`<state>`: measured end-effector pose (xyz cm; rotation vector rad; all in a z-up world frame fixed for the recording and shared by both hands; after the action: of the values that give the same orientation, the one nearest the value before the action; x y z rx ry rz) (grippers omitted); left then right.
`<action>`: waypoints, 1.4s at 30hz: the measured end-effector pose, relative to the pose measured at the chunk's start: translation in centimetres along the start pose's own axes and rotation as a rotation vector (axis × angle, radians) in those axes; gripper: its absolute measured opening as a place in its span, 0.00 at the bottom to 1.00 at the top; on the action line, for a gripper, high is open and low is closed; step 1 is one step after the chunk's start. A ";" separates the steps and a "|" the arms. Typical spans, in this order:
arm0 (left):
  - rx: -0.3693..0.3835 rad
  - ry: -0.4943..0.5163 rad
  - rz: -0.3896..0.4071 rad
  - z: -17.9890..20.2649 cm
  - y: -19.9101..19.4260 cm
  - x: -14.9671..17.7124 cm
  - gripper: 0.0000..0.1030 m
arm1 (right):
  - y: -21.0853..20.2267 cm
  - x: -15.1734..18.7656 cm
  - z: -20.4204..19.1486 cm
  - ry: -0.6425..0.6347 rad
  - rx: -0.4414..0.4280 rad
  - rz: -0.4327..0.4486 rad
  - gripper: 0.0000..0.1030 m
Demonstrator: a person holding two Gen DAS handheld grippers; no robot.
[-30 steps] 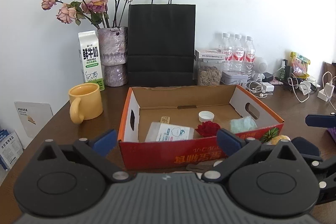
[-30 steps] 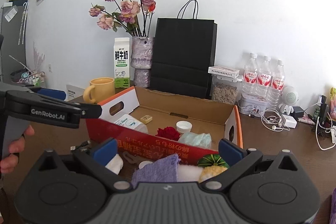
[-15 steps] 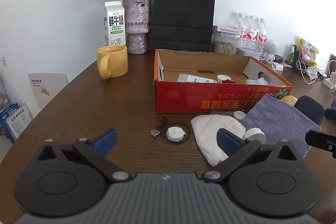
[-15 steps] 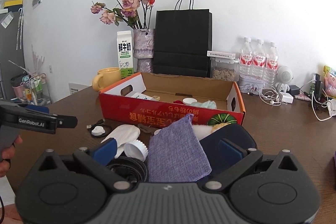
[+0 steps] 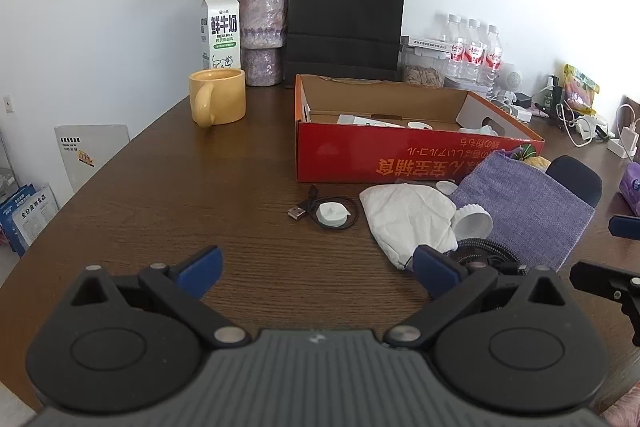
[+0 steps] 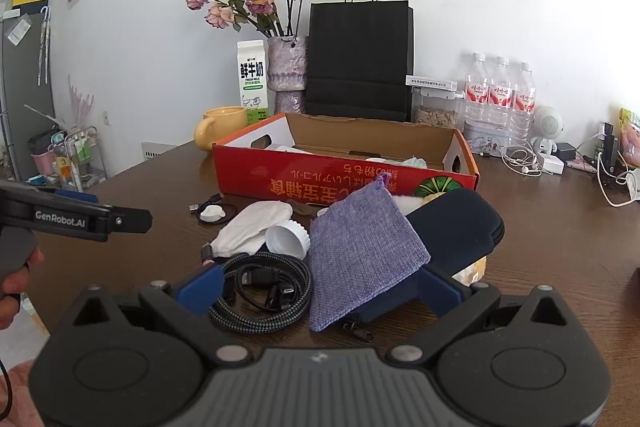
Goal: Organize objects
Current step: 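Grasp the lavender pouch with the right tool while the left tool grasps a white cap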
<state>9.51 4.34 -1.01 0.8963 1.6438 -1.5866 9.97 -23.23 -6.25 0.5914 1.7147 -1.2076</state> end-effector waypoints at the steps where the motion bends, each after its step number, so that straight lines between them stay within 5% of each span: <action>1: -0.001 0.000 -0.001 0.0 0.0 0.1 1.00 | 0.0 0.0 0.1 0.001 0.006 0.004 1.00; 11: -0.003 0.003 -0.017 0.0 0.6 0.3 1.00 | 0.4 -0.2 1.1 -0.048 0.087 0.033 1.00; 24: -0.018 -0.001 -0.037 0.0 1.6 0.3 1.00 | 7.5 -0.6 -2.2 -0.627 0.206 -0.063 0.84; 42: 0.126 0.051 -0.098 5.2 4.3 0.3 1.00 | 8.1 0.5 -3.7 -0.724 0.149 -0.106 0.48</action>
<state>13.02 -0.72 -3.69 0.9403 1.6603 -1.7639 14.64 -16.71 -10.13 0.1096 1.0566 -1.4107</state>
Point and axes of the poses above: each gripper's, at about its wrist camera, not at the fingertips, and y roughly the way its jaws point, z to its right, x to its underside, the point moved 1 cm from there along y, roughly the way its jaws point, and after that the axes turned 5 degrees about y, right-handed, at the moved point
